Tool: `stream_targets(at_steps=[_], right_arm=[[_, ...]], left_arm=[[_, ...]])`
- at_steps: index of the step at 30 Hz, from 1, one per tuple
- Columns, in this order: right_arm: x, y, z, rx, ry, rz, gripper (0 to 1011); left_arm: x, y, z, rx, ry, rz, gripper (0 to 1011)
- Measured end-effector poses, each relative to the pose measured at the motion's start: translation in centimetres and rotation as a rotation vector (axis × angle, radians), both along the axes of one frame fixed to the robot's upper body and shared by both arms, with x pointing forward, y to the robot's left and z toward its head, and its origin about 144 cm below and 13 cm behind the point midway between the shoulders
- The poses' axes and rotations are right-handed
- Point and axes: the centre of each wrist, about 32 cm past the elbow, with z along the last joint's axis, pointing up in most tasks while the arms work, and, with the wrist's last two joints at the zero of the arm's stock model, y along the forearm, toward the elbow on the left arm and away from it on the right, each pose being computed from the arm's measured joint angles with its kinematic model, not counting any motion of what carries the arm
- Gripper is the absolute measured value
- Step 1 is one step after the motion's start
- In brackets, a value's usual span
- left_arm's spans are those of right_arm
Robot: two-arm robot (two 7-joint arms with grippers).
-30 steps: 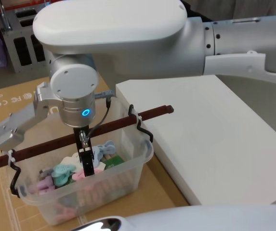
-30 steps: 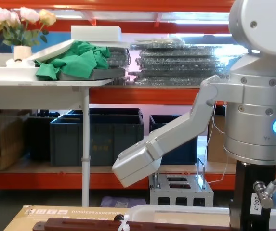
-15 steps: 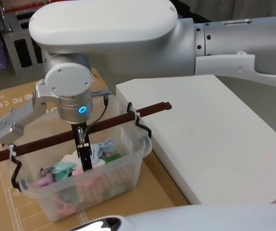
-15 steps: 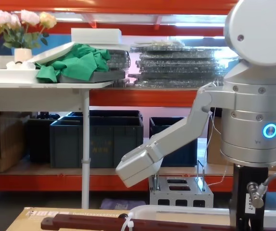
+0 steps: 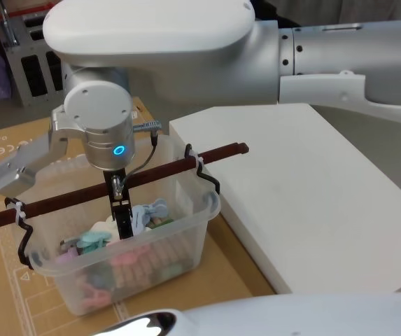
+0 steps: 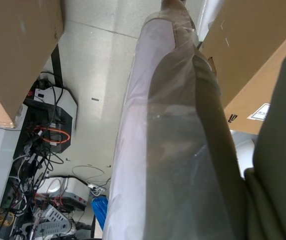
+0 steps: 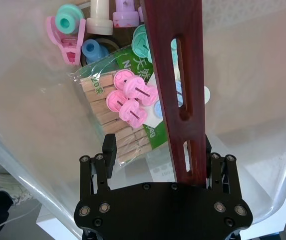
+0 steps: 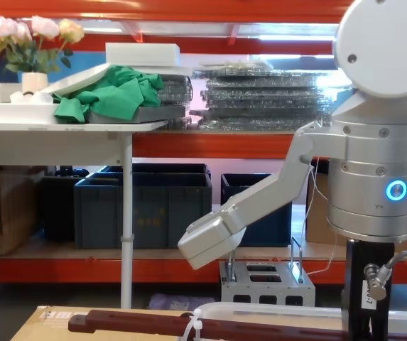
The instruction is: Use one hand to grasp the basket and place it at the designated location.
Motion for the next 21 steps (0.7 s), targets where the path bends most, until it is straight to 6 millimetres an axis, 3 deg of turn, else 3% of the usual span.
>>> stream_targets(at_steps=[8,21], right_arm=[[-0.04,-0.64,0.13,0.011,-0.005,-0.002,891],[-0.39,-0.84,0.27,0.017,-0.013,0.003,500]], left_arm=[[0.00,0.00,0.00,0.000,0.000,0.000,0],[0.00,0.00,0.00,0.000,0.000,0.000,0]])
